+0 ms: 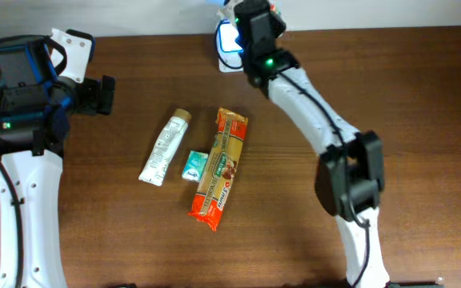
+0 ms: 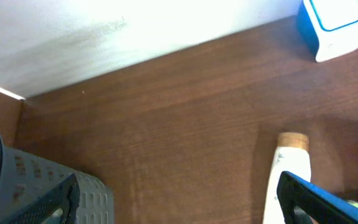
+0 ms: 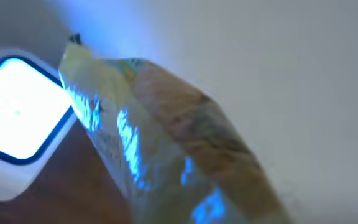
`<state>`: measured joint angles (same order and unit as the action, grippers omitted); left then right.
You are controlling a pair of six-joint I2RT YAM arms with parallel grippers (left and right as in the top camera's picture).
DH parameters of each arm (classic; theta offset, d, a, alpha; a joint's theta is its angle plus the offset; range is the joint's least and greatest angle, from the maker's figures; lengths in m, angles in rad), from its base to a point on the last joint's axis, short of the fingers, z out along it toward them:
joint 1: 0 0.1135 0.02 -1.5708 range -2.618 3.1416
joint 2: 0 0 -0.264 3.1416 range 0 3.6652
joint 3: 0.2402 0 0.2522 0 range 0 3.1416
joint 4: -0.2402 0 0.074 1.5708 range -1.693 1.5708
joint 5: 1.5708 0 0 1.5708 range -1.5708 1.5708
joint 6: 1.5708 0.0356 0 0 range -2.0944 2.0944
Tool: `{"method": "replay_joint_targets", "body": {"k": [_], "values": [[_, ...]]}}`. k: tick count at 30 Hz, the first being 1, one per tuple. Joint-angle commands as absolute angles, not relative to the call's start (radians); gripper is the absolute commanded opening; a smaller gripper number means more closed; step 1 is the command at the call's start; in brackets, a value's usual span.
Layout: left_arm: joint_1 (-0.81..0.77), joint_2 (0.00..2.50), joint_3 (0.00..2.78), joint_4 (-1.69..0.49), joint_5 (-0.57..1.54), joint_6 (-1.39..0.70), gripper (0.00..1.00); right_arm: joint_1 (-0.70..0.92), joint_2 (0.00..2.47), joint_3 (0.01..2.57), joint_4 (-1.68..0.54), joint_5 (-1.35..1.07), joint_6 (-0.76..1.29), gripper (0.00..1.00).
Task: Scan the item barcode
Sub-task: 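Hold the snack bag up in front of the scanner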
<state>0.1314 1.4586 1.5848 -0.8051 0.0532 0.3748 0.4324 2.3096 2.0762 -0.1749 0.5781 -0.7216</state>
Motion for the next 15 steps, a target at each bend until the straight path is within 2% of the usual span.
{"method": "replay_joint_targets", "body": {"k": [1, 8, 15], "values": [[0.135, 1.447, 1.599, -0.806, 0.064, 0.384, 0.99, 0.468, 2.348, 2.091, -0.065, 0.719, -0.887, 0.04], [0.135, 1.447, 1.599, -0.806, 0.064, 0.384, 0.99, 0.513, 2.361, 2.091, -0.015, 0.781, -0.966, 0.04], [0.135, 1.447, 1.599, -0.806, 0.064, 0.384, 0.99, 0.507, 2.363, 2.091, 0.024, 0.694, -1.067, 0.04]]}}
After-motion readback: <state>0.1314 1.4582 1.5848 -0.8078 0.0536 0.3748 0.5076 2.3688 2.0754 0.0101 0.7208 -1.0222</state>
